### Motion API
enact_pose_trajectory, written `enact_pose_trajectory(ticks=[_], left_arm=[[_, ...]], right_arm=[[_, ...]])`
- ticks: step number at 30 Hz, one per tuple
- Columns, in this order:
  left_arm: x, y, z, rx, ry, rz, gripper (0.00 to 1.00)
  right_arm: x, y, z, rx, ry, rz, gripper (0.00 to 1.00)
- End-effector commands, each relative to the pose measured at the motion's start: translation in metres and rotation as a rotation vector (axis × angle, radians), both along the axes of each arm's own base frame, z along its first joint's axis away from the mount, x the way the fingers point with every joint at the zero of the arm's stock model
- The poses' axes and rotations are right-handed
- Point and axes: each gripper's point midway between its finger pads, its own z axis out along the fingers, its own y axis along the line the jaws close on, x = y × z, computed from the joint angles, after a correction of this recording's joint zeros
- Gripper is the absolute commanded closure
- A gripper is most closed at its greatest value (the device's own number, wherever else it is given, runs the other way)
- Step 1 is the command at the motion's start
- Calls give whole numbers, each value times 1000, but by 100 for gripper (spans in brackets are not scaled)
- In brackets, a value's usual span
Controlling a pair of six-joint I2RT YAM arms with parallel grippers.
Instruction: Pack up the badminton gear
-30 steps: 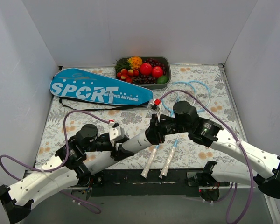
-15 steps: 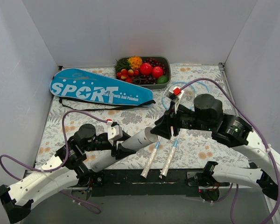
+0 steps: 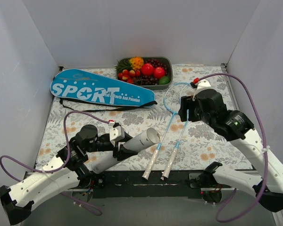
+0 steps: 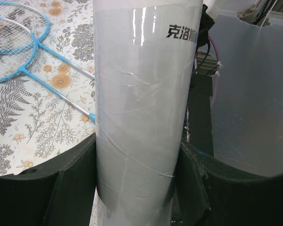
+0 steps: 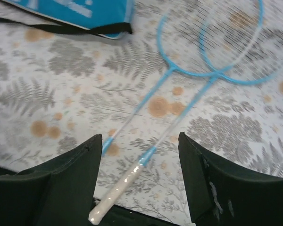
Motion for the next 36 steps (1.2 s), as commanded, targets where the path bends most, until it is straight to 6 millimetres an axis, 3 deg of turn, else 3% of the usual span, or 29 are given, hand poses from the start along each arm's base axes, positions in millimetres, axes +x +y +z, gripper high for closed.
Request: enact_pose_trajectory(ticks=[1, 2, 8, 11, 17, 29, 36], left_arm=[[0, -2, 22, -56, -58, -13, 91], [-1, -2, 24, -62, -63, -13, 91], [-1, 0, 26, -71, -54, -2, 91], [-2, 1, 25, -75, -52, 0, 91], [-2, 2, 20, -75, -58, 4, 91], [2, 0, 26, -95, -69, 20, 91], [1, 5, 30, -114, -83, 34, 91]], right_arm=[[38, -57, -42, -76, 61, -243, 28], [44, -71, -64, -88, 109, -294, 28], [68, -121, -129, -58, 222, -478, 30], [73, -149, -147, -34, 242, -584, 30], [65, -191, -188, -18, 328, -736, 29], [60, -213, -232, 45, 454, -863, 29], [62, -211, -248, 37, 500, -851, 39]])
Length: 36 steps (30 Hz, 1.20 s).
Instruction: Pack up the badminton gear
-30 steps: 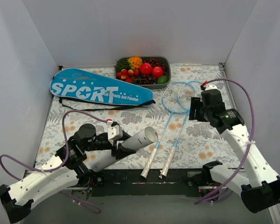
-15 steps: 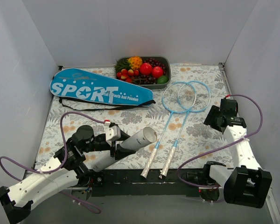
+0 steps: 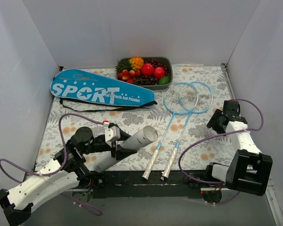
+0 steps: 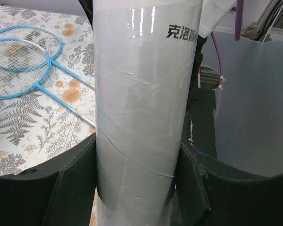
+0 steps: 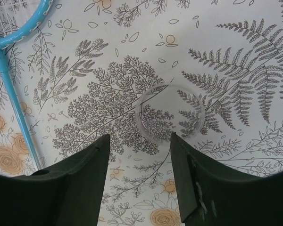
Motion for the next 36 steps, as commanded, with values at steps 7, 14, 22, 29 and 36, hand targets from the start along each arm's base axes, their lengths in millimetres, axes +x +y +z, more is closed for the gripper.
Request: enact_pose_trajectory(ticks=[7, 14, 22, 29, 36], left_arm=[[-2, 2, 14, -49, -37, 7, 91], [-2, 3, 14, -52, -38, 8, 91], [-3, 6, 14, -58, -41, 16, 91], [-4, 7, 14, -62, -48, 15, 90], [-4, 7, 13, -62, -48, 16, 90]], right_arm=[[8, -6, -17, -18, 25, -7, 50], [9, -7, -28, -21, 43, -4, 53], [11, -1, -40, -29, 75, 20, 55], [18, 3, -39, -43, 78, 39, 64], [18, 5, -40, -57, 91, 53, 85]])
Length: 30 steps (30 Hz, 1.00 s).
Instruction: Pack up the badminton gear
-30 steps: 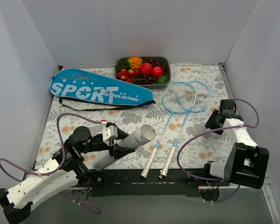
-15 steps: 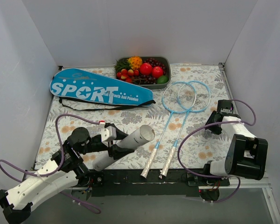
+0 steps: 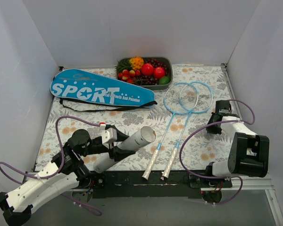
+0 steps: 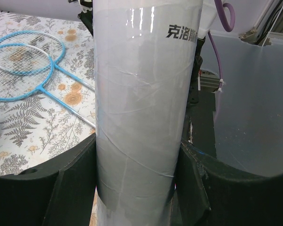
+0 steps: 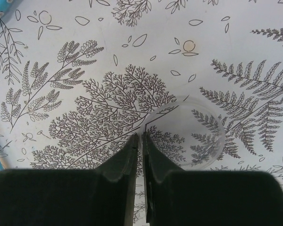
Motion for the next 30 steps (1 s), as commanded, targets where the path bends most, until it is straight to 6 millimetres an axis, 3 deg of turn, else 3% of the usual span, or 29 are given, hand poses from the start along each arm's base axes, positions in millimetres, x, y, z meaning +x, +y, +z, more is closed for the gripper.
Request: enact_pose_trajectory(ticks=[1, 9, 15, 22, 23, 26, 30], left_arm=[[1, 1, 8, -31, -29, 7, 90], [0, 0, 7, -28, -25, 4, 90], [1, -3, 2, -7, -7, -5, 91], [-1, -7, 0, 12, 6, -38, 91], [-1, -8, 0, 14, 7, -39, 91], [-1, -10, -4, 24, 13, -47, 91], [-1, -13, -8, 30, 19, -64, 91]], right_arm=[[8, -2, 5, -23, -14, 9, 87], [14, 10, 24, -13, -63, 58, 97], [13, 49, 60, 29, -128, 199, 99], [7, 97, 135, 183, -303, 404, 98], [6, 114, 152, 249, -343, 477, 98], [-9, 142, 182, 333, -387, 627, 98], [-23, 168, 242, 421, -517, 775, 97]])
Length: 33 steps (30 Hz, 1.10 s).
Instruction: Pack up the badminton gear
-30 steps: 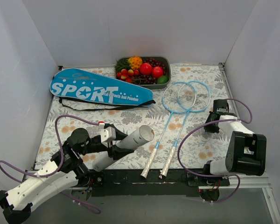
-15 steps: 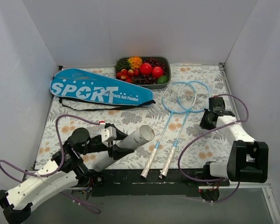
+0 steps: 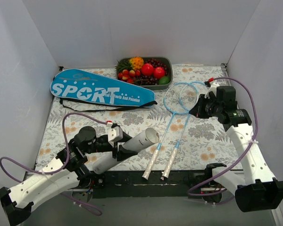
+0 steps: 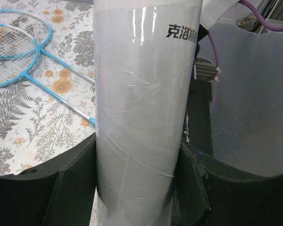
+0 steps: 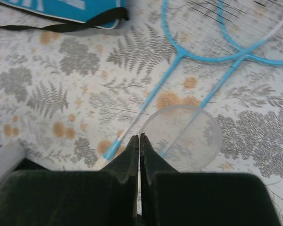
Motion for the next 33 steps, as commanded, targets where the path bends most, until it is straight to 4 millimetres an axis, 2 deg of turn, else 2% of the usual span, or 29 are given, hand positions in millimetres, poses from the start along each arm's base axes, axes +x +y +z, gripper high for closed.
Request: enact_pose_trajectory(ticks=[1, 3, 7, 10, 14, 24, 28, 33], left_arm=[[-5, -5, 11, -30, -31, -47, 91], [-4, -7, 8, -20, -18, -50, 91], [-4, -10, 5, -9, 0, -63, 91], [-3, -11, 5, -4, 9, -64, 91], [-3, -13, 7, -4, 4, -71, 91], [1, -16, 8, 6, 15, -64, 91], [3, -17, 7, 10, 13, -59, 91], [4, -17, 11, 6, 2, -55, 91]], right_arm=[[-30, 44, 71, 155, -130, 264, 96], [-42, 57, 96, 209, -171, 347, 95], [-65, 77, 130, 266, -217, 472, 94], [-81, 90, 150, 317, -244, 550, 93], [-99, 106, 167, 386, -249, 645, 92], [-140, 134, 183, 471, -241, 817, 91], [-157, 150, 177, 467, -208, 881, 91], [-167, 160, 165, 443, -170, 908, 92]])
